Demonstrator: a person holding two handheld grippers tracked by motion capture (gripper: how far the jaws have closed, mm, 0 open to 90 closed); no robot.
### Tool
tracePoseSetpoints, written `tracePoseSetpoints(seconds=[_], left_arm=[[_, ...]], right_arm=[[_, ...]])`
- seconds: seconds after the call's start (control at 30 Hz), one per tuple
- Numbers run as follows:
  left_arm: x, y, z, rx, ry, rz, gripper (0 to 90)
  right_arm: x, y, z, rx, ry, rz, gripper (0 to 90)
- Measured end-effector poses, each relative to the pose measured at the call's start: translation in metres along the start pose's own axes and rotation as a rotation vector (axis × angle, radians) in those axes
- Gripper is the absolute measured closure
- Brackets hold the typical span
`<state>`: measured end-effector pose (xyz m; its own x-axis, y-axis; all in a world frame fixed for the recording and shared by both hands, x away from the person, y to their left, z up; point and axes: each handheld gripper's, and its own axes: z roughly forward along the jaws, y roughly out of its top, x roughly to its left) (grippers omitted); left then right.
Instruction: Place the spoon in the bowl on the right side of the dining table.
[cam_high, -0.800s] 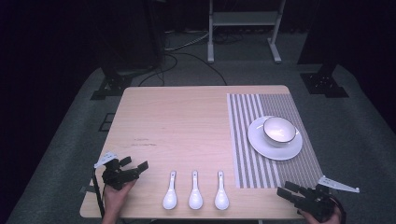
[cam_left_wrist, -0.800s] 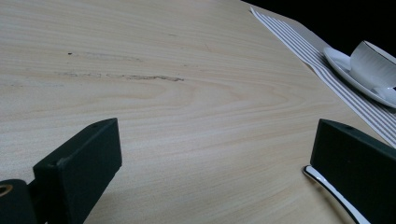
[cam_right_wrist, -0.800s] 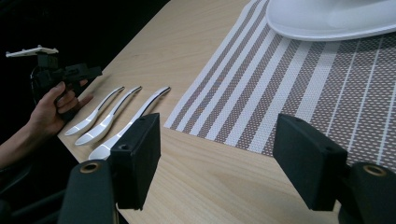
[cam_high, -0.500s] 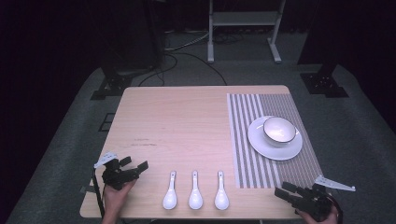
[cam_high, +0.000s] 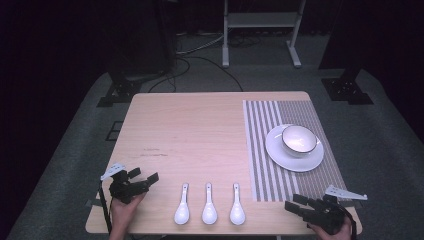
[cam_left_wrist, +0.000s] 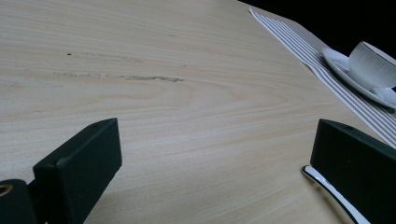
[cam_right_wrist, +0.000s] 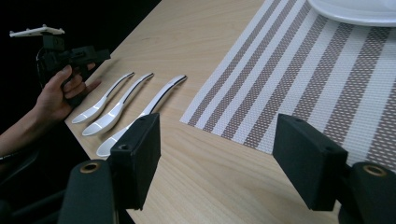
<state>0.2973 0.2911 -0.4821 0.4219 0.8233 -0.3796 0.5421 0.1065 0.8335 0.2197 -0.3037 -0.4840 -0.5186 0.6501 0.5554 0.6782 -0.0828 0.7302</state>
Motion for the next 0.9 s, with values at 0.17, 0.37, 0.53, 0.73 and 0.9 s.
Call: tracePoseSetpoints(seconds=[0.17,0.37,0.53,0.73,0.9], left_arm=[[-0.001,0.0,0.0,0.001,0.001,0.001,0.6],[-0.001,0.0,0.0,0.003,0.002,0.005,0.6],[-0.001,0.0,0.0,0.002,0.002,0.002,0.6],[-0.001,0.0,0.0,0.002,0.001,0.0,0.6],[-0.001,0.0,0.001,0.002,0.002,0.001,0.6]], right_arm=[[0.003,0.002,0.006,0.014,0.01,-0.005,31.3],[0.007,0.004,0.015,0.034,0.031,-0.013,31.3],[0.009,0.005,0.021,0.043,0.05,-0.011,31.3],[0.013,0.009,0.031,0.054,0.072,-0.008,31.3],[0.018,0.013,0.041,0.074,0.083,-0.019,31.3]])
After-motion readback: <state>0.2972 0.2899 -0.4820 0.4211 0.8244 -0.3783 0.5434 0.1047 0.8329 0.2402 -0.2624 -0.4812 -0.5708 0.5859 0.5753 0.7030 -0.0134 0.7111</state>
